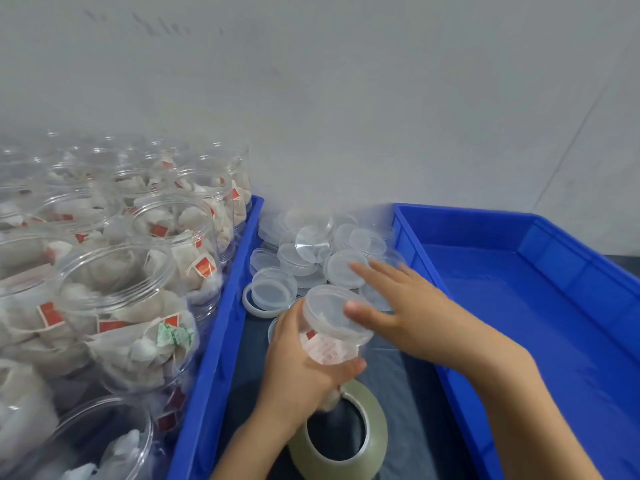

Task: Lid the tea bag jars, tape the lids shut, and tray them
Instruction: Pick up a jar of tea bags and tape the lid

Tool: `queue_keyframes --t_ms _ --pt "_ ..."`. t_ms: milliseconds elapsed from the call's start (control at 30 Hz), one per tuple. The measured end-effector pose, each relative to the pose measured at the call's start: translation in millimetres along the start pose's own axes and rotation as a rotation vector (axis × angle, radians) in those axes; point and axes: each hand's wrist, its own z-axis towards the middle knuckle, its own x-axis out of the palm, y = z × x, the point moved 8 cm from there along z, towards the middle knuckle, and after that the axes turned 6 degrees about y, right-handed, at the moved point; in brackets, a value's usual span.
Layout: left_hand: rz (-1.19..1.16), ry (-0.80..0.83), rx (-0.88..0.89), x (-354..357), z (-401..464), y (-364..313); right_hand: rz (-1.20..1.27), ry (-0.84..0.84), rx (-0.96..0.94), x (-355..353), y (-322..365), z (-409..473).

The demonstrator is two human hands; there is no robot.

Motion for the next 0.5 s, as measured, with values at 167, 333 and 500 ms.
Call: queue_keyframes --t_ms 167,333,500 --pt "0.045 0.013 0.037 7.6 9.6 -10.0 0.203 -0.169 -0.299 10.8 32.1 8.6" --pt "0.31 -0.152 0.05 -8.4 6.9 -14.4 0.346 -0.545 -0.241 13.0 38.2 8.3" --pt "0.414 -0.522 -0.044 -51.6 -6.3 -10.6 0.571 -0.573 -0.069 41.9 4.8 -10.6"
